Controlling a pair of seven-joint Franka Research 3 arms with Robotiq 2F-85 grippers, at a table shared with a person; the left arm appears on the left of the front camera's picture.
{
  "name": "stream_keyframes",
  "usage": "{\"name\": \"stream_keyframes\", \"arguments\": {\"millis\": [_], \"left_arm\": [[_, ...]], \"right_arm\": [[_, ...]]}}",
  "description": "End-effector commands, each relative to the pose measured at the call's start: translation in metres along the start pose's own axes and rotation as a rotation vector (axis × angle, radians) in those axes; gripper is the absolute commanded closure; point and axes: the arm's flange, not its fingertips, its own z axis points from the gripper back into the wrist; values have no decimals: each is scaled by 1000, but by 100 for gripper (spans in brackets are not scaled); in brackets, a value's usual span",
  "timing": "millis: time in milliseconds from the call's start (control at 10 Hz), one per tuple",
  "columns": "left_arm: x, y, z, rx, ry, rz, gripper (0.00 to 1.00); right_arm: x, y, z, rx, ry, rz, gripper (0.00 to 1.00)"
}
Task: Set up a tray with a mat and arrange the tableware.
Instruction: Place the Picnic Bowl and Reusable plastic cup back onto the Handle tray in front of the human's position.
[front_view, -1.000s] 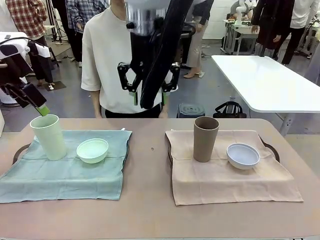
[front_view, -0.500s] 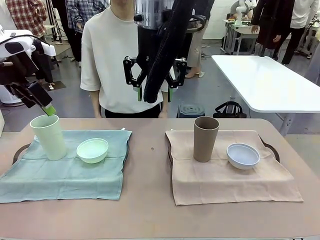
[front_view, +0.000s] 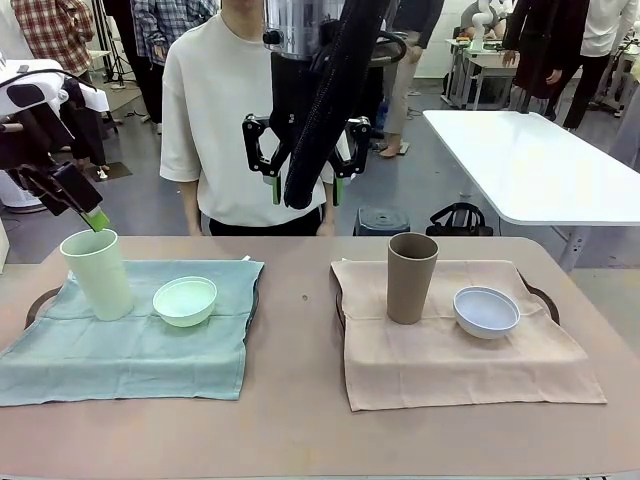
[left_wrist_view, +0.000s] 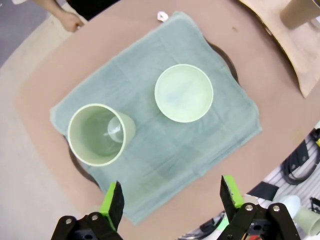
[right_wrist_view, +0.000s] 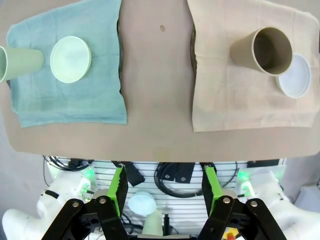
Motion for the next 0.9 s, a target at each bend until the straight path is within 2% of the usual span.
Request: {"name": "stream_keyframes", "arguments": {"millis": [0,400,500,600,800], "left_arm": [[0,2,-1,26,-1,3,0],[0,2,-1,26,-1,3,0],[0,0,0,0,0,0,0],[-1,-1,4,-43,13,70,0],[-20,0,7,-83,65,168,0]], "right_arm": [[1,-1,0,-13,0,0,23],[1,-1,0,-13,0,0,23],[0,0,0,0,0,-1,26],[0,-24,-12,-43,13,24,23],[-4,-87,-27,-26,63,15,23]]}}
